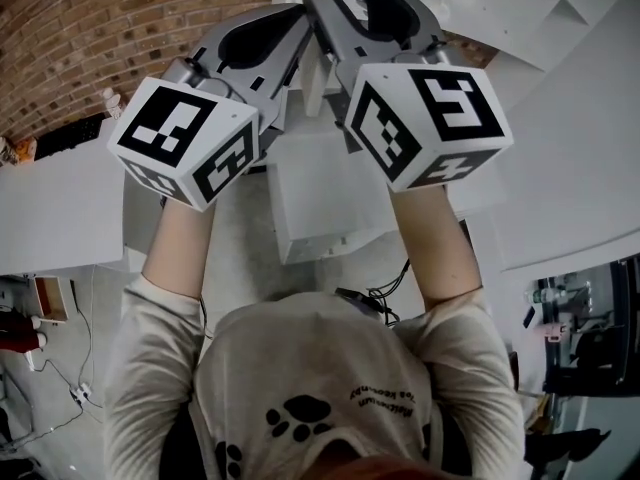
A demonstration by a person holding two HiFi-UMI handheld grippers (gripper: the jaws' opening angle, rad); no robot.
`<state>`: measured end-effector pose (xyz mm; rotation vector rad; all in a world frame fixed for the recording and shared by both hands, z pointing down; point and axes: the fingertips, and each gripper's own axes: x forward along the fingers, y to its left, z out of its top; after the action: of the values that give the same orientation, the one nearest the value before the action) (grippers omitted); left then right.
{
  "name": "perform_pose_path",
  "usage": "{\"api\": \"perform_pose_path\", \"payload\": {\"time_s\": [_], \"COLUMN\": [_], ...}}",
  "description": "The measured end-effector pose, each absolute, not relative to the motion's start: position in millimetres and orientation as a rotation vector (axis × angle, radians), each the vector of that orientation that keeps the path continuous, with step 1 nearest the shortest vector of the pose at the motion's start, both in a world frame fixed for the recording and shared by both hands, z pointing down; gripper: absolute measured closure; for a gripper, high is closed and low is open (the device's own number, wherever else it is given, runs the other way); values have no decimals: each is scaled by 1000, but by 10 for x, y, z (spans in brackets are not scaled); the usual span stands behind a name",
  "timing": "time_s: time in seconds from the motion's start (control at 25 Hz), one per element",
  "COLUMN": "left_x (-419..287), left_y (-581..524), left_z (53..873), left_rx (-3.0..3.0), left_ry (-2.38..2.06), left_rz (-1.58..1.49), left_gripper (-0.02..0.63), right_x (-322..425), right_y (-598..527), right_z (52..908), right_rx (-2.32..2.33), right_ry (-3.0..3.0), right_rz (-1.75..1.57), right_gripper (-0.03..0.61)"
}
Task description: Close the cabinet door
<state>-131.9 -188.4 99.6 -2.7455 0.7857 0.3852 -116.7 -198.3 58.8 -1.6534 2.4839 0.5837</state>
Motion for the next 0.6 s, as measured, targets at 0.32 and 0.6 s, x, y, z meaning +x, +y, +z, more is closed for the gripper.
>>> {"api": "perform_pose_path", "payload": {"time_s": [0.32, 0.6], "left_x": [-1283, -1198], "left_y": [-1921, -1863], "left_z": [1025, 1086], "left_rx": [-2773, -2803], "left_ry": [756, 703], "left_rz": [412, 407], "left_gripper": [604, 604], "right_x": [-1161, -1018], "right_y": [-2106, -2074], "right_z": [580, 582], "right_rx": [-1692, -1732], "right_ry": [2485, 2466], "right_rz": [557, 540], "right_gripper": [407, 428]}}
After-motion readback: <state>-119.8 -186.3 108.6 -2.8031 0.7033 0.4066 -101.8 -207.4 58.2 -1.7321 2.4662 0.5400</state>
